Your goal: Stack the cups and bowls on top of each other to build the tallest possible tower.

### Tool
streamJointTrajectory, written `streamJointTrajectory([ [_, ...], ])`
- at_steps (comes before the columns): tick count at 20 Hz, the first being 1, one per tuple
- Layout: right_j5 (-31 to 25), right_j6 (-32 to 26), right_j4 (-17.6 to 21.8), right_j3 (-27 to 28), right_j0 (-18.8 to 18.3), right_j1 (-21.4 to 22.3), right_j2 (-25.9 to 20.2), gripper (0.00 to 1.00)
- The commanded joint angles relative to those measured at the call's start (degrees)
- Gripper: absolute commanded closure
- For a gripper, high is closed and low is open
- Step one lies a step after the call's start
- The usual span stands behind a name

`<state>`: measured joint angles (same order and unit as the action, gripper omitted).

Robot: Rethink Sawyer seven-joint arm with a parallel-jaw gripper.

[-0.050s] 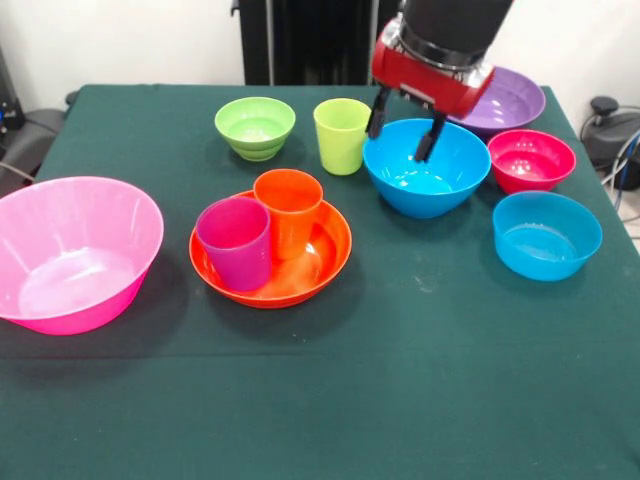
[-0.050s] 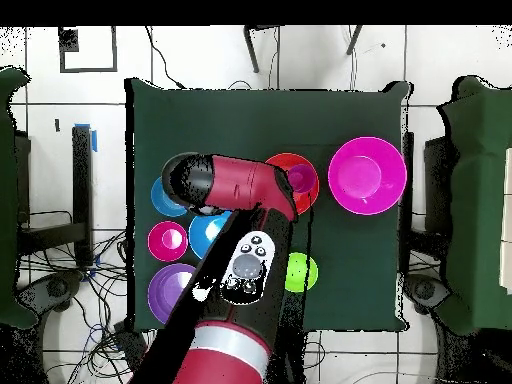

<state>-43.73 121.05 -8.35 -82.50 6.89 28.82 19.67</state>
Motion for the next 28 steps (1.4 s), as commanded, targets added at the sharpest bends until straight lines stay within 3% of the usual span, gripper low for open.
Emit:
streamJointTrajectory([
  [1, 4.67, 13.1, -0.56, -13.68, 1.9, 2.71, -0.62, 0.0],
  [6, 9.24, 16.84, -2.45, -19.14, 2.15, 3.61, 0.92, 0.0],
  [9, 16.75, 22.38, -5.9, -23.0, 1.65, 0.9, 0.52, 0.0],
  [12, 23.08, 25.8, -8.66, -24.81, 1.06, -1.38, -0.37, 0.0],
  [21, 31.93, 30.17, -13.96, -27.63, -1.36, -4.1, -3.12, 0.0],
  [28, 29.12, 30.52, -14.81, -27.59, -0.81, -4.29, -1.45, 0.0],
])
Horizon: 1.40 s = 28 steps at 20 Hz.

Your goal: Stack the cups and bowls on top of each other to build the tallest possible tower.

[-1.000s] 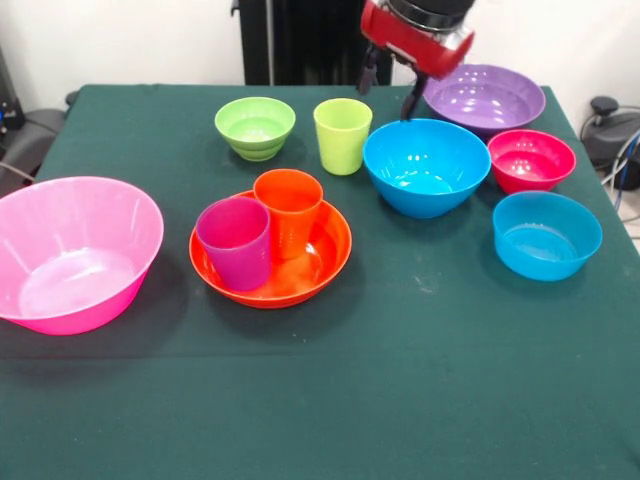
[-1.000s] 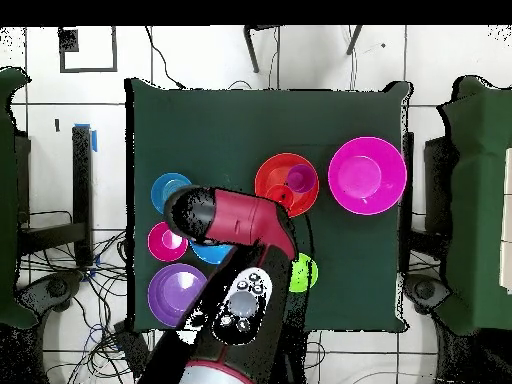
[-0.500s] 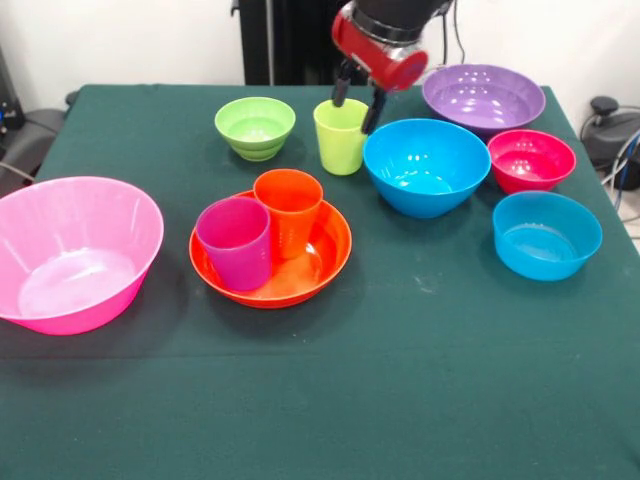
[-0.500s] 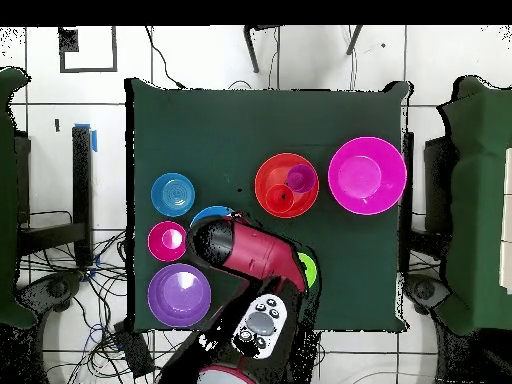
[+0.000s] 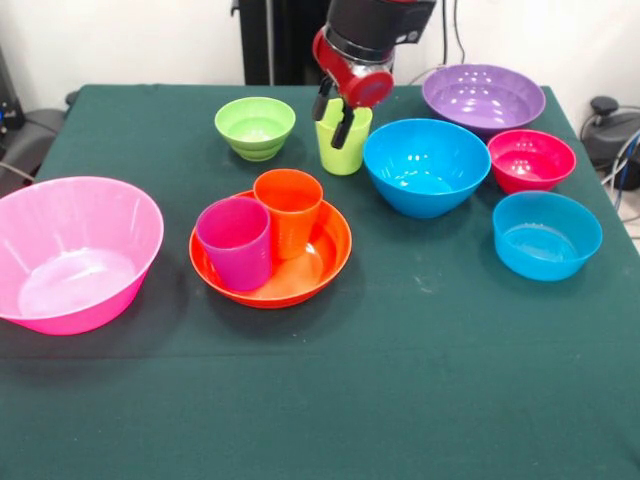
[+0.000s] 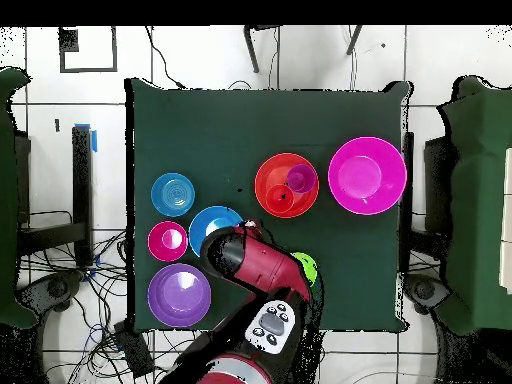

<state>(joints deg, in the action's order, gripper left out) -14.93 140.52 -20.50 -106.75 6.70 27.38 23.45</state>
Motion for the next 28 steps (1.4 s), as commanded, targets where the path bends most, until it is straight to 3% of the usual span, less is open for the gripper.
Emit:
streamJointTrajectory([
  [1, 0.37, 10.68, -2.66, -3.61, -1.25, -2.67, -5.59, 0.0],
  [7, 0.0, 11.17, -4.08, -4.57, -2.5, -2.68, -7.69, 0.0],
  [13, -0.21, 14.29, -6.81, -4.74, 0.56, -4.36, -5.38, 0.0],
  [22, 2.65, 14.73, -12.8, -9.19, -2.82, -3.18, -12.38, 0.0],
  [28, -0.1, 14.81, -14.4, -6.91, 1.62, -5.97, -7.16, 0.0],
])
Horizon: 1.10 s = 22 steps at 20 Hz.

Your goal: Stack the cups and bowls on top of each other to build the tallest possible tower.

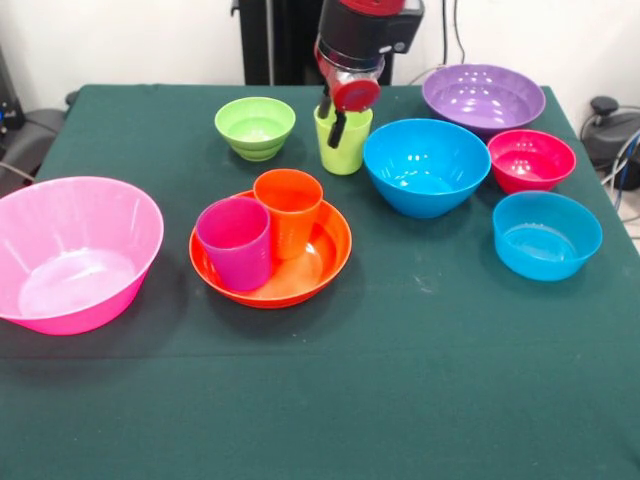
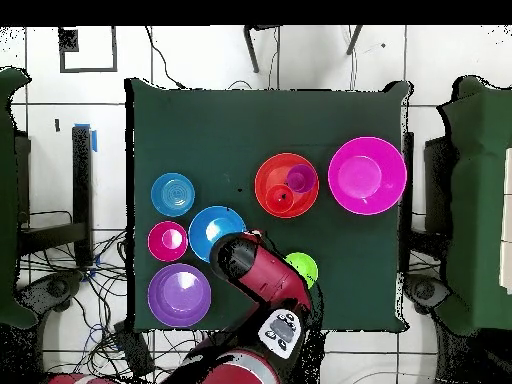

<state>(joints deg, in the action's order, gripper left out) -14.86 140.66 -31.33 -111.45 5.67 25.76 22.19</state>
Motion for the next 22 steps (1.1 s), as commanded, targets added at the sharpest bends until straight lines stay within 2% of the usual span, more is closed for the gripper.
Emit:
streamJointTrajectory([
  [1, -0.97, 14.81, -3.97, -2.17, 2.98, -4.62, -5.4, 0.0],
  [5, -1.66, 15.64, -5.97, -3.5, 2.38, -3.9, -7.22, 0.0],
  [9, 3.33, 14.98, -7.83, -6.11, -0.98, -3.07, -12.5, 0.0],
  [19, 7.29, 14.34, -6.46, -5.76, -1.24, -4.94, -13.29, 0.0],
  [22, 7.11, 14.25, -6.2, -5.02, 0.2, -5.42, -11.78, 0.0],
])
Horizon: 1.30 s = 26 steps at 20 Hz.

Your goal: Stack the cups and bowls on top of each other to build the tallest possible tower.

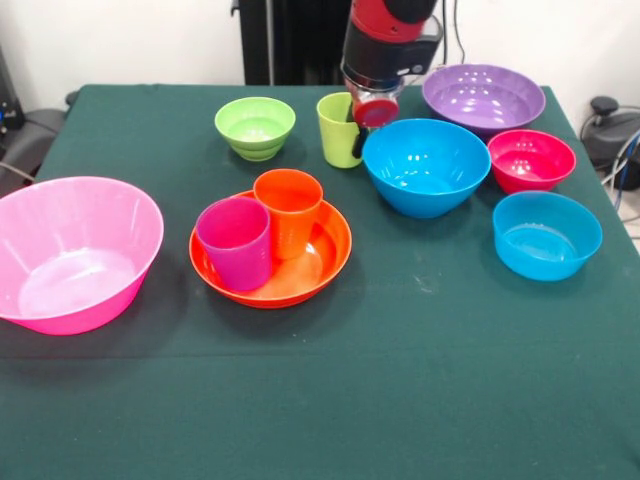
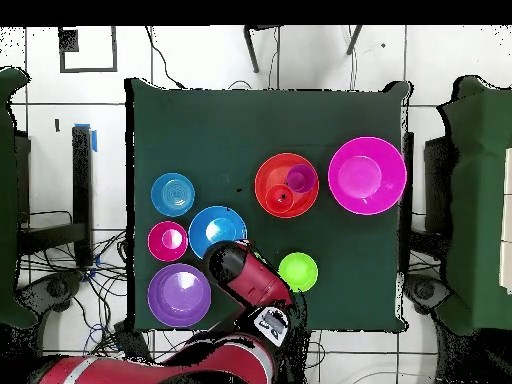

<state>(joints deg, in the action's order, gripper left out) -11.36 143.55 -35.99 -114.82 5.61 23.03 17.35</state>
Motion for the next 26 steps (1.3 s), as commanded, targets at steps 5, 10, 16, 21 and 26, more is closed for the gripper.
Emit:
streamJointTrajectory([
  [5, 3.55, 5.3, 3.18, 0.11, 0.37, -3.19, -4.76, 1.0],
  [10, 1.46, 5.94, 2.83, 0.58, 1.49, -2.93, -3.88, 1.0],
  [16, -3.06, 4.83, 3.73, 2.72, 3.32, -0.75, -1.8, 1.0],
  [21, -12.29, -0.74, 9.3, 8.91, 4.73, 1.72, 2.14, 1.0],
  [26, -20.1, -2.08, 14.83, 17.58, 7.03, 4.13, 5.07, 1.0],
])
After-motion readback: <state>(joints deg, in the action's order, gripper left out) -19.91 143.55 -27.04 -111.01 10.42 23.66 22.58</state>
